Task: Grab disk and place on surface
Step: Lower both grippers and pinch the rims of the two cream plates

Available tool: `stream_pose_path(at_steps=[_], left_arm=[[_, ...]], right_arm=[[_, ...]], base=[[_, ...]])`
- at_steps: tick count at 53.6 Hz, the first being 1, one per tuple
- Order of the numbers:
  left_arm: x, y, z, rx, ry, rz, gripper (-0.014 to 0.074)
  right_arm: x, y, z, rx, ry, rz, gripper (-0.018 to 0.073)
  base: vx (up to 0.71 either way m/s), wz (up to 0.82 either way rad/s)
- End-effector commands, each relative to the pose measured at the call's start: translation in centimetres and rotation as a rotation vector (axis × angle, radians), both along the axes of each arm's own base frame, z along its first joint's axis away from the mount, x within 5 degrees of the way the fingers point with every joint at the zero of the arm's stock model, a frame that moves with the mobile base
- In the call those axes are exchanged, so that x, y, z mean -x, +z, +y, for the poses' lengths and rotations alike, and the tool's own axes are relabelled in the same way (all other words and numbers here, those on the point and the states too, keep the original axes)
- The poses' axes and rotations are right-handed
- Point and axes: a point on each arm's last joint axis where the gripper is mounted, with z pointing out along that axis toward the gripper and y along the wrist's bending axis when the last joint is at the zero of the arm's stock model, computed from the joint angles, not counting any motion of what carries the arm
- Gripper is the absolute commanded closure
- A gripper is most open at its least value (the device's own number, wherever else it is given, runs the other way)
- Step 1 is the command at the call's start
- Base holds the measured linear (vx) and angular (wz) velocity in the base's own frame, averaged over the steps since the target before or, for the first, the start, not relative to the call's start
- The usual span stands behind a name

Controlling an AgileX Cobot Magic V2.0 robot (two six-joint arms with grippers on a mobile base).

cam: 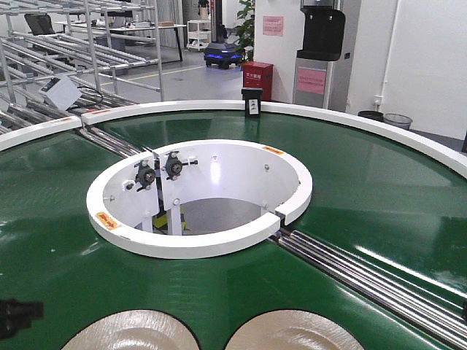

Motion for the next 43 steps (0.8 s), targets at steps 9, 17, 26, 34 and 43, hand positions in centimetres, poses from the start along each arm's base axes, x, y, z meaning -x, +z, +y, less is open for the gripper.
stream_pose_path(at_steps=[9, 17, 26, 34, 43], left_arm=[[-2.6, 0.8, 1.9, 0.107, -0.061, 0.0, 0.015], [-3.5, -1.9, 1.6, 0.258, -0.254, 0.051, 0.015], [-4.2, -4.0, 1.0, 0.322, -0.36, 0.086, 0.015], [-4.5, -5.4, 0.1, 0.42, -0.442, 0.113, 0.015], [-4.7, -6.3, -1.0, 0.481, -0.517, 0.125, 0.015]], right_arm=[[-0.2, 1.4, -0.1, 0.006, 0.0, -0.06, 0.0029], [-0.2, 1.4, -0.1, 0.005, -0.001, -0.059, 0.0029], [-0.2, 1.4, -0.1, 0.005, -0.001, -0.059, 0.0029], [-0.2, 1.4, -0.1, 0.005, -0.001, -0.059, 0.0029], [-0.2, 1.4, -0.1, 0.005, -0.001, -0.059, 0.0029]], base=[[0.0, 0.0], [0.0, 0.0], [0.0, 0.0], [0.0, 0.0], [0.0, 0.0]])
